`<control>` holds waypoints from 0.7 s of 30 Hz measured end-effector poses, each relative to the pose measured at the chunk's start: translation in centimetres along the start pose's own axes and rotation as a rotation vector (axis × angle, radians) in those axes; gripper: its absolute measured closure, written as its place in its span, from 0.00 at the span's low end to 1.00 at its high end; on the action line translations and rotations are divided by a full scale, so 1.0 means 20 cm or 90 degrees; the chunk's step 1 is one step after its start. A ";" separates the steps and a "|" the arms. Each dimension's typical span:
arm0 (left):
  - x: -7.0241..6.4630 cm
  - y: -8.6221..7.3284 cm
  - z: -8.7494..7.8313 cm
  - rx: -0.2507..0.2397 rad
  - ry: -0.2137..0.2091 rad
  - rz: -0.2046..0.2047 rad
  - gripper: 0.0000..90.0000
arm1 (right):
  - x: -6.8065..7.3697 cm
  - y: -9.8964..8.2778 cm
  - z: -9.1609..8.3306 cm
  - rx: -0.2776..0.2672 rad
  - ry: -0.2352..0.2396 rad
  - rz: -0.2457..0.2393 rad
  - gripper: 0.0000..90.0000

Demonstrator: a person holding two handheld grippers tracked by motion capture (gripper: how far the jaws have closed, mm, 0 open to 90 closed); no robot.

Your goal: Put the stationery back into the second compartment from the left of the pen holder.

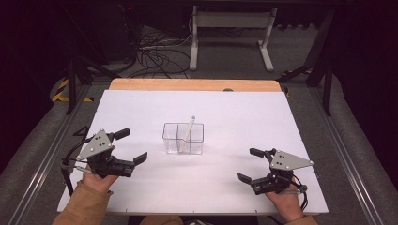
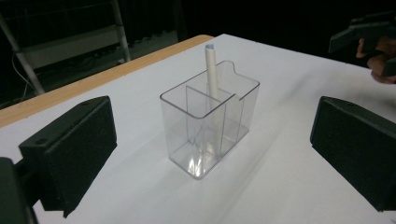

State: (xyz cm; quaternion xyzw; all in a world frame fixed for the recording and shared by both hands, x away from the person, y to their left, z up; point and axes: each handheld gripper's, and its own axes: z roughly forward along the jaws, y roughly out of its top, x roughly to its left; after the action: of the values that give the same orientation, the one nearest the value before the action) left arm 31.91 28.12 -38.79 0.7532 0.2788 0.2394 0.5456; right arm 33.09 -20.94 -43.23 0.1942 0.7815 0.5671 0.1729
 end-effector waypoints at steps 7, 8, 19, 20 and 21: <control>0.03 -0.07 -0.01 0.011 -0.016 0.004 0.01 | 0.00 0.00 -0.01 -0.002 -0.014 -0.007 0.10; 0.03 -0.08 -0.01 0.017 -0.020 0.007 0.01 | 0.00 0.00 -0.01 0.000 -0.014 -0.006 0.10; 0.04 -0.20 0.01 0.078 -0.026 -0.010 0.01 | 0.00 -0.02 0.00 0.004 -0.013 -0.002 0.10; 0.04 -0.22 0.01 0.079 -0.024 -0.015 0.01 | 0.00 -0.02 0.00 0.004 -0.013 -0.002 0.10; 0.04 -0.23 0.01 0.081 -0.026 -0.024 0.01 | 0.00 -0.02 0.00 0.005 -0.012 0.000 0.10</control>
State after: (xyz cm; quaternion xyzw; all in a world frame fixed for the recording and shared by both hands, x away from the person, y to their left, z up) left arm 31.94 29.78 -43.22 0.7857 0.2961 0.1955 0.5067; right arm 33.08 -21.16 -43.52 0.2000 0.7821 0.5622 0.1796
